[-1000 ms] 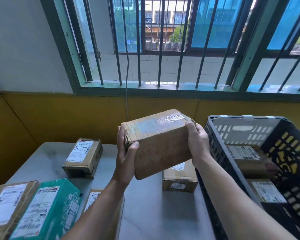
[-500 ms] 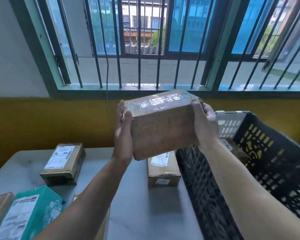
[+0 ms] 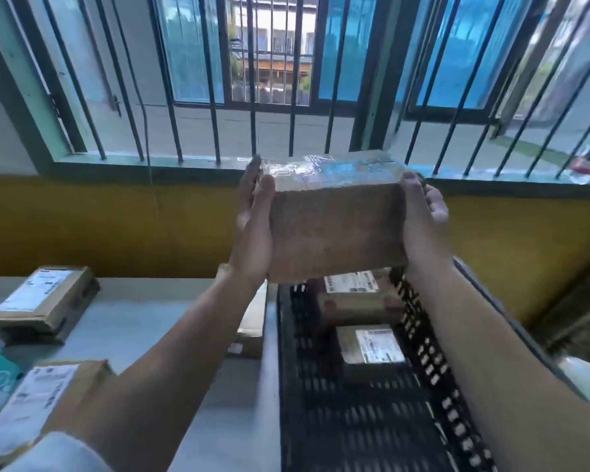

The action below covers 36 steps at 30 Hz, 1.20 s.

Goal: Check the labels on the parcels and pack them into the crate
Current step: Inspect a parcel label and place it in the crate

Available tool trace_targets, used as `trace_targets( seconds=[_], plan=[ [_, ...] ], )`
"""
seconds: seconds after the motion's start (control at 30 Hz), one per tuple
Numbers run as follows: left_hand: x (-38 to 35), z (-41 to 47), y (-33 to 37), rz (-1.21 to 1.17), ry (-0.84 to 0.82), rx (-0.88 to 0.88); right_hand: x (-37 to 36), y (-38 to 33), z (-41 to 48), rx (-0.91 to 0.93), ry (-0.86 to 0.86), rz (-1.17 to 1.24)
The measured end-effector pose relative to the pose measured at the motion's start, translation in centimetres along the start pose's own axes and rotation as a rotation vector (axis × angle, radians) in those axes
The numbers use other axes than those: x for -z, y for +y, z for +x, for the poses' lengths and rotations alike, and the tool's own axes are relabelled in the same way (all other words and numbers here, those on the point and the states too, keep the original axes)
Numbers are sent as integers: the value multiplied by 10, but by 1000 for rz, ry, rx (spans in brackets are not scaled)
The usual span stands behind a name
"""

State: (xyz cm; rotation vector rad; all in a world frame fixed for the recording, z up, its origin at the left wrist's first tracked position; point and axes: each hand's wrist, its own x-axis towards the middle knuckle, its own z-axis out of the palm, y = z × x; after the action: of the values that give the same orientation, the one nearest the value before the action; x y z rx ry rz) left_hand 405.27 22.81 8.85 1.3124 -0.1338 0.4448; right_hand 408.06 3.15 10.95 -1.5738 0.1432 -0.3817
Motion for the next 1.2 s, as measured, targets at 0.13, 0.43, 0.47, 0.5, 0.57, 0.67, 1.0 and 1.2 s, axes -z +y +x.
trace_targets(
  seconds=[0.13,0.43,0.47,0.5,0.57,0.67,1.0,1.2],
  plan=[
    [-45,-14,-17,33,21,46,51,11,19,-27,-30,-1],
    [-82,-52,-50,134,-7,216,118,49,31,-140,-141,-86],
    [-81,-55,-52,118,-25,241,121,55,28,-160,-144,-85],
    [-81,-59,-52,93,-40,262,124,60,26,-176,-143,-81],
    [-78,-65,-54,46,-66,307,128,68,21,-195,-141,-82],
    [-73,-74,-57,-37,-87,401,135,77,11,-233,-163,-99],
    [-74,-93,-65,-11,8,658,152,100,-1,-390,-229,-223],
    [-77,-97,-66,87,14,862,164,109,6,-489,-319,-319]
  ],
)
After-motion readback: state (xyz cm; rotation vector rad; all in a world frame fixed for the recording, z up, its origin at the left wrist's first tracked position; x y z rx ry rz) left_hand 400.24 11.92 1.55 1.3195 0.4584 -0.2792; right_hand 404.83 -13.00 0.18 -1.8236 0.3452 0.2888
